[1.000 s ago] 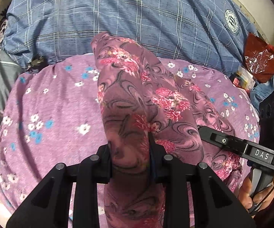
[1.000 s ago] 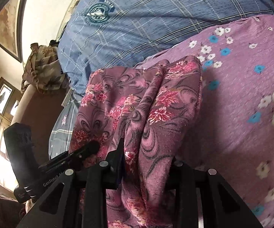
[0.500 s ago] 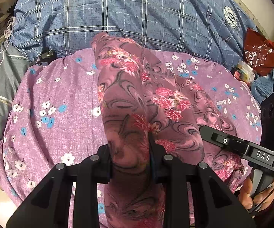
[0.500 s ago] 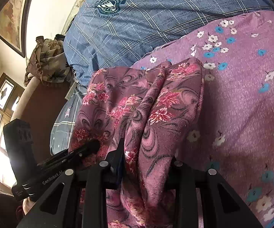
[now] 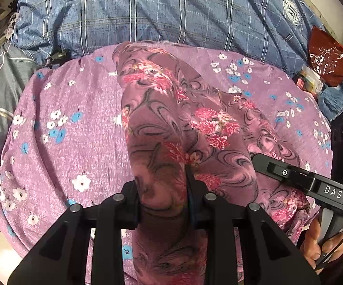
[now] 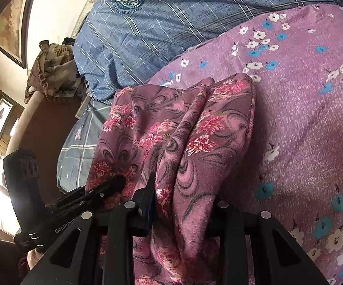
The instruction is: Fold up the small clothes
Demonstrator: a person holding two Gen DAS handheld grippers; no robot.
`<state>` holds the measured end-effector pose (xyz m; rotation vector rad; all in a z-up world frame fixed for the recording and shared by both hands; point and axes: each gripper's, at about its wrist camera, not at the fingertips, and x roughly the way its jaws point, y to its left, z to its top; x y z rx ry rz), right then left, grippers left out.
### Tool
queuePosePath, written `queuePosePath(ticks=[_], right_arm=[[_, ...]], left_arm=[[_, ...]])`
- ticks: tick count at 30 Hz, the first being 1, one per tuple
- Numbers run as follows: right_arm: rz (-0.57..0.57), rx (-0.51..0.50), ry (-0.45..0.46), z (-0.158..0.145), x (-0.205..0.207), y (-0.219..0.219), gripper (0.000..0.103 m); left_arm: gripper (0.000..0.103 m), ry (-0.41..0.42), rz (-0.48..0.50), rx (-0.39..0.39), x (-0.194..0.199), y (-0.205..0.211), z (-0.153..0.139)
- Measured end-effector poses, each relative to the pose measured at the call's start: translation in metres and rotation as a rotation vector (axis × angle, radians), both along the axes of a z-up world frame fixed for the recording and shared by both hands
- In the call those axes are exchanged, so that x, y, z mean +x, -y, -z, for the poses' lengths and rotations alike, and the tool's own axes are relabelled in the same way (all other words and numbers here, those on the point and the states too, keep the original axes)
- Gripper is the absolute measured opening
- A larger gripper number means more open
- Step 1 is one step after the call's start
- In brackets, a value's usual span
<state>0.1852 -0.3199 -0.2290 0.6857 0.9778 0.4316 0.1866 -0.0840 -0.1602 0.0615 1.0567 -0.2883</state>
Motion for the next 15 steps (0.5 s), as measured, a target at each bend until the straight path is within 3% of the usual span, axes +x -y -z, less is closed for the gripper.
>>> queuePosePath(ticks=[5, 9, 15], right_arm=[[-0.012, -0.037, -0.018, 0.009, -0.001, -0.006, 0.03], [-0.01, -0.075, -0.04, 0.012, -0.002, -0.006, 0.04], [0.02, -0.092, -0.049, 0.007, -0.008, 0.003, 0.049]], left_arm=[[0.031, -0.011, -0.008, 0.027, -0.001, -0.001, 0.012], [0.039, -0.002, -0.011, 0.064, -0.003, -0.002, 0.014], [0.047, 0.079, -0.022, 0.149, -0.013, -0.007, 0.005]])
